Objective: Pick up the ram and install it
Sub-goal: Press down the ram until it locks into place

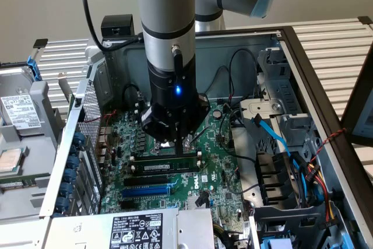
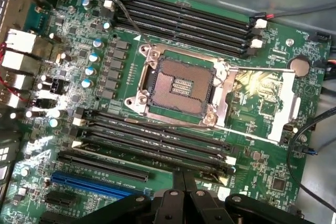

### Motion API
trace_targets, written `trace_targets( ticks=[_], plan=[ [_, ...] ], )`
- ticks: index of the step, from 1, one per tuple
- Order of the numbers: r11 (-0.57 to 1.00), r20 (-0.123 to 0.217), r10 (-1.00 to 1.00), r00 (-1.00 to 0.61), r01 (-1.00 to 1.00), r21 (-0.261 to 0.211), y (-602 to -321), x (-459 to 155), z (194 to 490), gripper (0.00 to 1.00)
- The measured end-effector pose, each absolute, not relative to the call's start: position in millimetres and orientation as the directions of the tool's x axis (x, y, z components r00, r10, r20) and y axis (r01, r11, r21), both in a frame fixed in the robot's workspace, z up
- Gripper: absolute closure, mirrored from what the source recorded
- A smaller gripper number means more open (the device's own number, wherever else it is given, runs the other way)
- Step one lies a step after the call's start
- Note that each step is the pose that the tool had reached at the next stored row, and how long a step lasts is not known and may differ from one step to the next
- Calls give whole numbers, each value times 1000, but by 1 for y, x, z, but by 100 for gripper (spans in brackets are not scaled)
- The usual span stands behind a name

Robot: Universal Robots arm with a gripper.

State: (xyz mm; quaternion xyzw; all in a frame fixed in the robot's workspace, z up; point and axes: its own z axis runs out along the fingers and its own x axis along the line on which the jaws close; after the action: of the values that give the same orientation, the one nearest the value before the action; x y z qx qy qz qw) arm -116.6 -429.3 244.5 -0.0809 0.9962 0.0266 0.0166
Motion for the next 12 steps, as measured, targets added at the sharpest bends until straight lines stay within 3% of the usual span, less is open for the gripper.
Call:
trace_targets(
  ticks=[12],
  plan=[
    [997, -37, 56, -998, 54, 50, -429, -116, 242, 88]
  ],
)
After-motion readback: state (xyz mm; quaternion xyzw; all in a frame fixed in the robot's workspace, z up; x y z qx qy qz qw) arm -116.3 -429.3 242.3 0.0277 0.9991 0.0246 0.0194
